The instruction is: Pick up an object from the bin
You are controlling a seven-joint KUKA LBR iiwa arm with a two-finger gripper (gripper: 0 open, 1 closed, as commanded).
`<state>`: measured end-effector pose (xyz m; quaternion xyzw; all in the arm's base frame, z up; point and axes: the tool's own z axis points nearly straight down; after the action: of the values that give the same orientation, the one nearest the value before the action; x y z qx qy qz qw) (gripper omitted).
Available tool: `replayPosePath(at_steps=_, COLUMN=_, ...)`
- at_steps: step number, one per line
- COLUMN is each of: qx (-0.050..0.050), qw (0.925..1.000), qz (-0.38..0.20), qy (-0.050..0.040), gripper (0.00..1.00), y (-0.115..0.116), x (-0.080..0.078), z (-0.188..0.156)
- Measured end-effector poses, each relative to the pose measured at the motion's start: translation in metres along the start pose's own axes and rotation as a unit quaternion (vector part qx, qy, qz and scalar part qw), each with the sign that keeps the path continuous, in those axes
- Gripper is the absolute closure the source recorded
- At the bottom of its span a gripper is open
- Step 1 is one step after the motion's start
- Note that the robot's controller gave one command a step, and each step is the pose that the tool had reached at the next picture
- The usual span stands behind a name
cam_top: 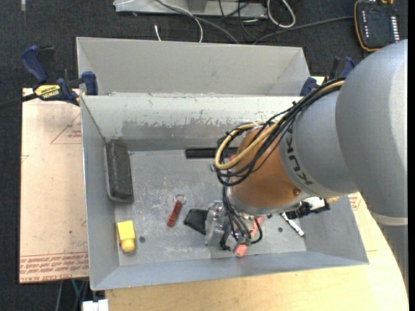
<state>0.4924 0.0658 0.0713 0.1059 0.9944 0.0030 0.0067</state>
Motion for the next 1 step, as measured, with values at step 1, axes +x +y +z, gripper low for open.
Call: replayPosePath(at_steps=1, qx=0.001, qw=0.9990, qz=0.045, qy=0.0008, gripper=0.00, y=-0.0452, x=-0.0154, z=0.0001)
